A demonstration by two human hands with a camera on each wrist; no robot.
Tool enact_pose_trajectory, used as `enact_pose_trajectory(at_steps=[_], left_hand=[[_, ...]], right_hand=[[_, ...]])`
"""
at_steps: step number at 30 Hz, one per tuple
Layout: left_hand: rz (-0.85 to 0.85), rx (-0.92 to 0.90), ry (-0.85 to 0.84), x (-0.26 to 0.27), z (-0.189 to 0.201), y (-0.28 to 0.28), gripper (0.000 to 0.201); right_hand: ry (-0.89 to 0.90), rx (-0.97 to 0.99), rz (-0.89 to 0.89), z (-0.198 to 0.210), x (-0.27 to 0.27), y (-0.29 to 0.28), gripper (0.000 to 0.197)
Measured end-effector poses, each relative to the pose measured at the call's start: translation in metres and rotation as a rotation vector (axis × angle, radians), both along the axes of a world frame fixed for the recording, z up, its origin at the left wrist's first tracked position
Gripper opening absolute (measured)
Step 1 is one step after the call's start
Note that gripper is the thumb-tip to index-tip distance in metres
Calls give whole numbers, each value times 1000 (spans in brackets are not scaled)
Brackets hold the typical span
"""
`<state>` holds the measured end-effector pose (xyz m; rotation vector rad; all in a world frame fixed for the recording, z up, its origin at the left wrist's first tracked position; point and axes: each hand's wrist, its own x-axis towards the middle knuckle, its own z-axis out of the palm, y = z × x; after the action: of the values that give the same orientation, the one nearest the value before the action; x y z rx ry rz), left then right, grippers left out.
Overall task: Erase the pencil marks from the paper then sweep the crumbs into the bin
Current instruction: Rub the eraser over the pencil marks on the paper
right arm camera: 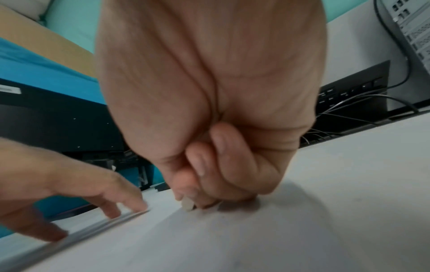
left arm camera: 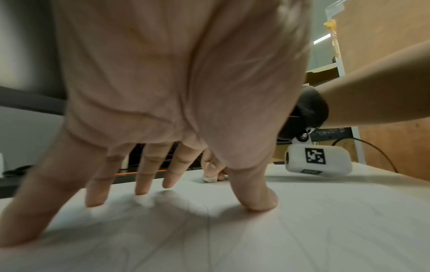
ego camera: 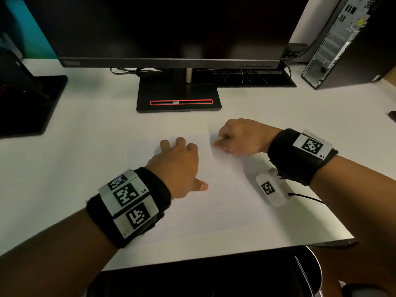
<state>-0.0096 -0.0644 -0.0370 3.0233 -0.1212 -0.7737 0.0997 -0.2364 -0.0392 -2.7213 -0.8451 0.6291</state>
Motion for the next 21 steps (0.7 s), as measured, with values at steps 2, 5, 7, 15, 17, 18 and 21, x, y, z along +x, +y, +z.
enact_pose_trajectory(at_steps=[2, 5, 7, 15, 17, 18, 21], left_hand=[[4, 51, 26, 2, 2, 0, 86], [-11, 79, 41, 5, 3, 0, 91], [-16, 88, 41, 5, 3, 1, 95], [-64, 96, -3, 2, 0, 10, 102], [-83, 108, -23, 1, -1, 12, 103], [-90, 113, -33, 0, -1, 13, 103], [-91, 93, -40, 1, -3, 17, 103]], right_hand=[[11, -21, 88, 0, -9, 7, 46], [82, -35, 115, -2, -11, 11, 46], [45, -17, 37, 0, 1, 7, 46], [131, -23, 84, 1, -2, 14, 45], [71, -16, 25, 3, 7, 12, 45], [36, -18, 37, 2, 6, 13, 45], [83, -34, 149, -2, -8, 20, 45]])
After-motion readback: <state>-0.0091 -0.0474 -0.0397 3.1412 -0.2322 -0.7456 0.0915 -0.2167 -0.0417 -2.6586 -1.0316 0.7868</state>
